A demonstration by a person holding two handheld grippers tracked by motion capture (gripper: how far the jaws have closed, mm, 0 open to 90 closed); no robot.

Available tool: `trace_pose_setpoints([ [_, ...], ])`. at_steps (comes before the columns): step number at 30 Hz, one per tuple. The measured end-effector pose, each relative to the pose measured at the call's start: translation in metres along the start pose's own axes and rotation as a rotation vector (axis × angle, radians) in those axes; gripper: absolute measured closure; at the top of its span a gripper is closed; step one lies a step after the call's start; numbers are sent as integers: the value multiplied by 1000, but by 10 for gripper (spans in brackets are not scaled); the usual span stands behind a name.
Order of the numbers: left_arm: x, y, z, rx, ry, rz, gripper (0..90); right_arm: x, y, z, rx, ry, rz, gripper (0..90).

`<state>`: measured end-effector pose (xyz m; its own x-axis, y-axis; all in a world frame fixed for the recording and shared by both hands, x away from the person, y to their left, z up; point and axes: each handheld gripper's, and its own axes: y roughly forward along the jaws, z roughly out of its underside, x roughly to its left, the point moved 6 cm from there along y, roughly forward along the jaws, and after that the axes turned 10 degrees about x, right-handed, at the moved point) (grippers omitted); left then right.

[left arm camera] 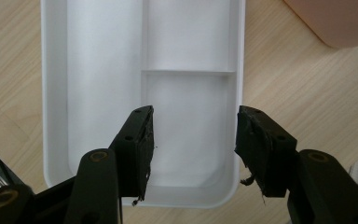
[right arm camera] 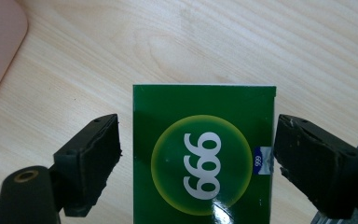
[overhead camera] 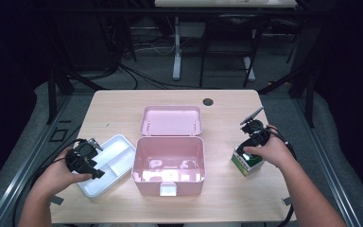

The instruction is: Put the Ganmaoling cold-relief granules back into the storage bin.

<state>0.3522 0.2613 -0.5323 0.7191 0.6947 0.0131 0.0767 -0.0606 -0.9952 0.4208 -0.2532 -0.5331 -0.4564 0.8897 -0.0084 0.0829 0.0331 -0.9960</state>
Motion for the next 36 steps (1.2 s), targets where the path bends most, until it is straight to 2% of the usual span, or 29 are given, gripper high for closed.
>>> trace_pose_setpoints([
  [10,2,2,-1,3,-3,1,468,-5,7,3,14,22,5,138],
  [24,0,3,-1,4,-4,10,467,-7,12,7,45,22,-23,132],
  [26,0,3,-1,6,-4,10,467,-6,13,7,35,26,-28,132],
  [36,1,3,-1,6,-6,7,467,-6,15,11,71,16,-19,131],
])
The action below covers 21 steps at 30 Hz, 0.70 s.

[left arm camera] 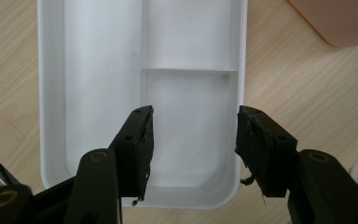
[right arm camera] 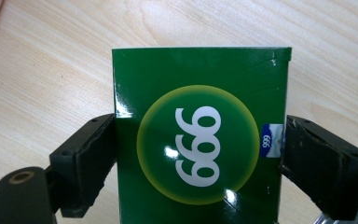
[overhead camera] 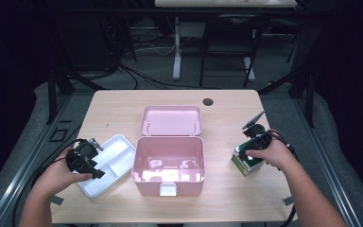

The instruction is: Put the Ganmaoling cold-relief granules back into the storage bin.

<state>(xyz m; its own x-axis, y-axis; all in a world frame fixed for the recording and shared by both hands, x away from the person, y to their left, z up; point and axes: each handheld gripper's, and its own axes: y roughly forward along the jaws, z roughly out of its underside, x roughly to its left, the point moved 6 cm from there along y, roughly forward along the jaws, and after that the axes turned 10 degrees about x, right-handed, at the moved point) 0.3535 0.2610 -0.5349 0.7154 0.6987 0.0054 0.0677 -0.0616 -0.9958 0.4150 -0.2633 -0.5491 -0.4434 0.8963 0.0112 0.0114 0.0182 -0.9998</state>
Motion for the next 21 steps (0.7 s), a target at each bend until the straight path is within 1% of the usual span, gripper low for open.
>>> trace_pose_setpoints([
  [4,0,1,0,7,5,3,467,0,0,1,15,4,-1,134],
  [5,-1,1,0,6,5,4,467,1,0,1,14,4,-13,138],
  [11,0,1,0,8,6,2,468,1,0,1,33,9,-11,137],
  [14,-1,1,0,8,5,1,468,1,-1,2,59,0,-13,132],
  [15,-1,1,0,8,5,1,468,1,0,2,58,0,-9,132],
  [19,0,1,0,9,7,-1,468,2,0,3,64,-29,-5,130],
  [20,0,1,0,9,7,-2,468,2,-1,3,77,-37,5,130],
  [21,0,1,0,9,7,-2,468,2,-1,3,77,-37,5,130],
])
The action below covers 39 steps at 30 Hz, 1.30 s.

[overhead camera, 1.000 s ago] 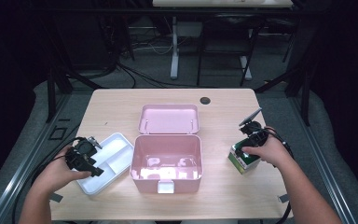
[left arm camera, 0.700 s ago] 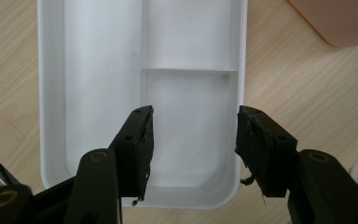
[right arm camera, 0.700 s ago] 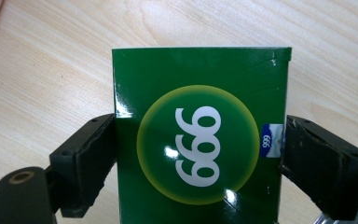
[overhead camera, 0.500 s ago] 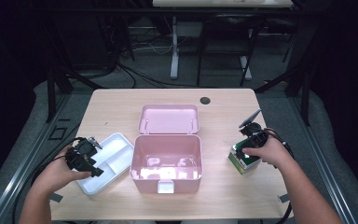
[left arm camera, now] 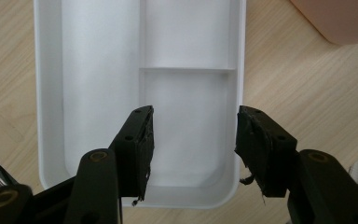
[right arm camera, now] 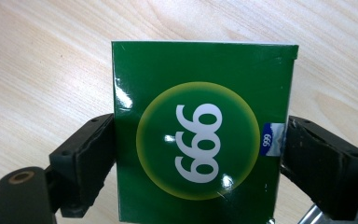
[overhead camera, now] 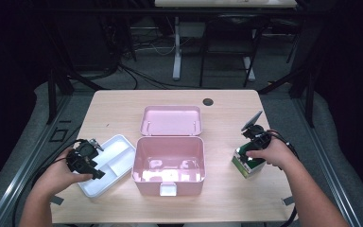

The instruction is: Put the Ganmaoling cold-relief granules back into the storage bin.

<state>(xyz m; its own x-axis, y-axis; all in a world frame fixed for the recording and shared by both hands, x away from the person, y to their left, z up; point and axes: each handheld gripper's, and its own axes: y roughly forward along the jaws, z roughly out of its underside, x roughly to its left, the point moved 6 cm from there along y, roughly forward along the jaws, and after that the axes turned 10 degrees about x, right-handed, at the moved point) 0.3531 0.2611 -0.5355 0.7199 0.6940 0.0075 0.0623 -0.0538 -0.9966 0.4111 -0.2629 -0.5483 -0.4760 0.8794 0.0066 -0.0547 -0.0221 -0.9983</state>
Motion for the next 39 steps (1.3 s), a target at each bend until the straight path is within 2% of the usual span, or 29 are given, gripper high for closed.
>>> trace_pose_setpoints([
  [12,0,-1,0,-3,0,-2,468,0,0,0,11,-7,-3,151],
  [19,2,-4,2,-11,-9,-6,468,1,0,-2,-10,-16,6,156],
  [21,1,-3,2,-12,-9,-4,468,2,-1,-1,-1,-18,1,157],
  [27,1,-3,2,-10,-2,-2,468,6,-4,-2,5,-34,5,158],
  [35,4,-7,5,-25,-22,-3,468,11,-12,-4,-1,-57,-8,159],
  [36,4,-6,5,-23,-19,-4,469,11,-12,-4,-2,-55,19,159],
  [39,4,-6,5,-19,-13,-2,468,13,-16,-4,-7,-65,4,159],
])
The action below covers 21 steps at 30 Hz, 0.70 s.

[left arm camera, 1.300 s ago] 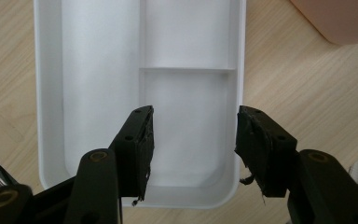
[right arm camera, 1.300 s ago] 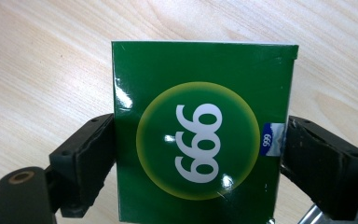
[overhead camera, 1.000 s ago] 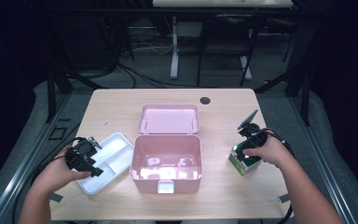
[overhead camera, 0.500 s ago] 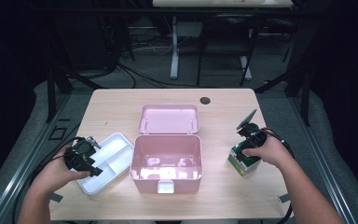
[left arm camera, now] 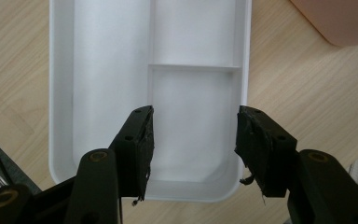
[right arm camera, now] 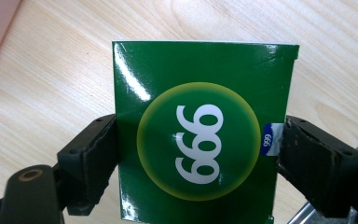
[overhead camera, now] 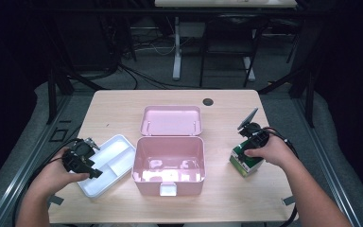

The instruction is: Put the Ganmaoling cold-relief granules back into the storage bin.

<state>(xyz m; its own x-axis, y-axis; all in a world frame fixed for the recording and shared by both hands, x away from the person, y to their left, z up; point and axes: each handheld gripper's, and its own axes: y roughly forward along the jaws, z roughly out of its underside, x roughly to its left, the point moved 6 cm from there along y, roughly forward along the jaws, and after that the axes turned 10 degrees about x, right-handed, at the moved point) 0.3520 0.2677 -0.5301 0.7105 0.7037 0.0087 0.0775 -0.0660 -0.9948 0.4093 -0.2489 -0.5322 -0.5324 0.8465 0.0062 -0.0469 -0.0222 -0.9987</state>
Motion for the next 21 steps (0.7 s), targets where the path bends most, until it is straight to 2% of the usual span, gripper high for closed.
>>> trace_pose_setpoints([
  [4,-1,1,0,2,4,1,468,3,-8,-1,-11,-10,11,159],
  [6,-1,1,-1,3,1,3,469,4,-12,-1,-11,-20,-11,160],
  [7,-1,1,-1,3,1,3,469,5,-14,-1,-12,-18,-1,160],
  [8,-1,1,0,7,3,2,469,6,-17,-1,-12,-18,28,160],
  [9,-1,1,0,7,3,2,469,6,-17,-1,-12,-18,28,160],
  [10,-1,1,-1,7,7,1,469,8,-20,-2,-15,-32,6,160],
  [13,-2,2,-1,4,5,1,469,11,-26,-2,-12,-46,16,160],
  [18,-2,3,-1,12,6,4,469,18,-39,-2,-16,-69,5,160],
  [21,-3,4,-2,13,8,6,469,22,-48,-3,-16,-86,20,160],
])
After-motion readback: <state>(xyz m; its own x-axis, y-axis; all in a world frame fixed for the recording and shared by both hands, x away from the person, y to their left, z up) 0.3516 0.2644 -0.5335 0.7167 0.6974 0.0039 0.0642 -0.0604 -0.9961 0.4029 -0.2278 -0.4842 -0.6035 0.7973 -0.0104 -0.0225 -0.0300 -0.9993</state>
